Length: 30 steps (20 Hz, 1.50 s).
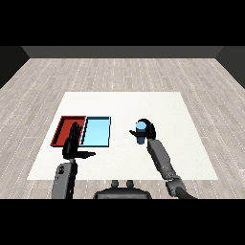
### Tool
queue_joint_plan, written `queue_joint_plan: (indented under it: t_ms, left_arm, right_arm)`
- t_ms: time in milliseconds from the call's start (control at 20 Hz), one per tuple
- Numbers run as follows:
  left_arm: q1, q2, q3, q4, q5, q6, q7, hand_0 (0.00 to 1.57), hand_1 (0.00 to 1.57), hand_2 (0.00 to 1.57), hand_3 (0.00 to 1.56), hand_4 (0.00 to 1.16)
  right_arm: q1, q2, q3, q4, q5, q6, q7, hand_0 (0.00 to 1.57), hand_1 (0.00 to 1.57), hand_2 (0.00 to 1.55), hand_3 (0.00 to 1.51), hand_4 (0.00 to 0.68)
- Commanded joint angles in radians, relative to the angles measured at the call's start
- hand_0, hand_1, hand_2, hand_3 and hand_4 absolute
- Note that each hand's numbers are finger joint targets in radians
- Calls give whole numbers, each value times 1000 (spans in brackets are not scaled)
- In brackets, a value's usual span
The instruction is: Pick the blue can and put it in the blue box
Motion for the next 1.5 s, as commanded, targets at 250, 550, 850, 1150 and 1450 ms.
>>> queue_joint_plan:
  t_ms: [250, 550, 850, 1150, 1450]
  left_arm:
    - [12, 7, -28, -13, -18, -24, -3, 0, 0, 0, 0, 0]
    - [-36, -39, -66, 29, 24, -28, 80, 0, 0, 0, 0, 0]
    - [-77, -51, -103, 84, 31, -7, 94, 0, 0, 0, 0, 0]
    - [-161, -51, -183, 84, 134, 31, 192, 0, 0, 0, 0, 0]
    - [-183, -51, -256, 162, 92, 108, 186, 0, 0, 0, 0, 0]
  right_arm:
    - [6, -26, 92, -235, 34, 6, 66, 1449, 1449, 1471, 1444, 629]
    - [-89, 4, 209, -243, 8, -98, 77, 1479, 1479, 1454, 1430, 641]
    - [89, -11, 180, -481, 56, -19, 162, 1500, 1500, 1467, 1442, 636]
    - [118, -21, 177, -527, 57, 19, 174, 1478, 1478, 1465, 1440, 630]
    - [78, -11, 179, -529, 76, 13, 216, 1445, 1445, 1463, 1433, 608]
